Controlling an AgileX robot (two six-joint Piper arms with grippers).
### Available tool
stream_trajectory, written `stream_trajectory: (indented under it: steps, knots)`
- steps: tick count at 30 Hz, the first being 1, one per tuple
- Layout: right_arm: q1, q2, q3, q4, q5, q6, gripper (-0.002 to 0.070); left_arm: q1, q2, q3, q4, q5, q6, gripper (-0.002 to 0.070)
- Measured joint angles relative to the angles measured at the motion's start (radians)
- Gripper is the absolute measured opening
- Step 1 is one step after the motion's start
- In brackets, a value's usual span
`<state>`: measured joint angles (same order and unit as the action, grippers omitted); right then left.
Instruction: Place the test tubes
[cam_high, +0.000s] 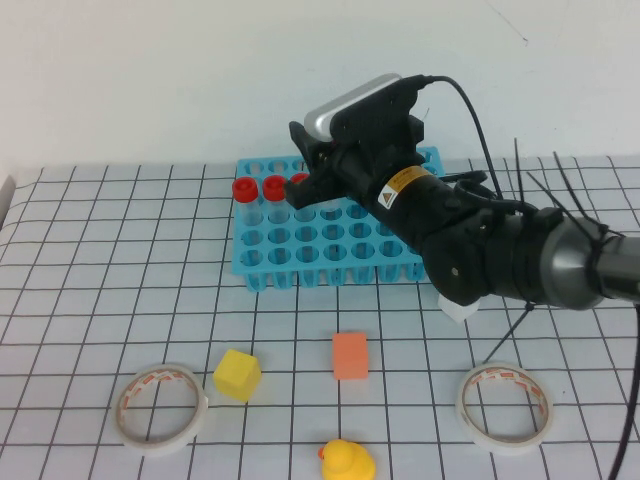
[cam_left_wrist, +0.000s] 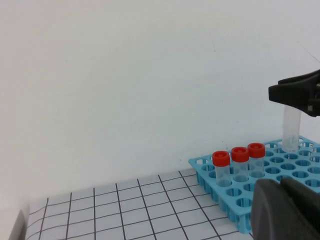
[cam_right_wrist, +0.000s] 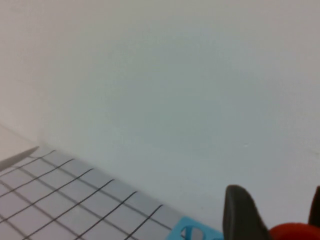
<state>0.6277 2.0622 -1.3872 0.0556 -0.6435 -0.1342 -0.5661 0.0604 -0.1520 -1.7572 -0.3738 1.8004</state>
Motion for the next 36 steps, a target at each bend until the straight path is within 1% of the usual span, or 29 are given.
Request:
stream_trajectory:
  steps: [2,5,16,23,29,36]
  knots:
    - [0.000,0.016,-0.020,0.071,-0.016,-0.053,0.0267,0.000,0.000,0.000,0.000,0.000,0.000,-0.0001]
    - [0.000,0.036,-0.041,0.107,-0.054,-0.072,0.0267,0.000,0.000,0.000,0.000,0.000,0.000,-0.0001]
    - [-0.002,0.172,-0.193,0.125,-0.091,-0.084,0.0267,0.000,0.000,0.000,0.000,0.000,0.004,-0.0001]
    - [-0.003,0.199,-0.213,0.162,-0.110,-0.128,0.0267,0.000,0.000,0.000,-0.001,0.000,0.004,-0.0001]
    - [-0.003,0.235,-0.210,0.180,-0.013,-0.137,0.0267,0.000,0.000,0.000,-0.001,0.000,0.004,-0.0001]
    - [-0.003,0.238,-0.205,0.200,-0.019,-0.137,0.0267,0.000,0.000,0.000,-0.001,0.000,0.004,-0.0001]
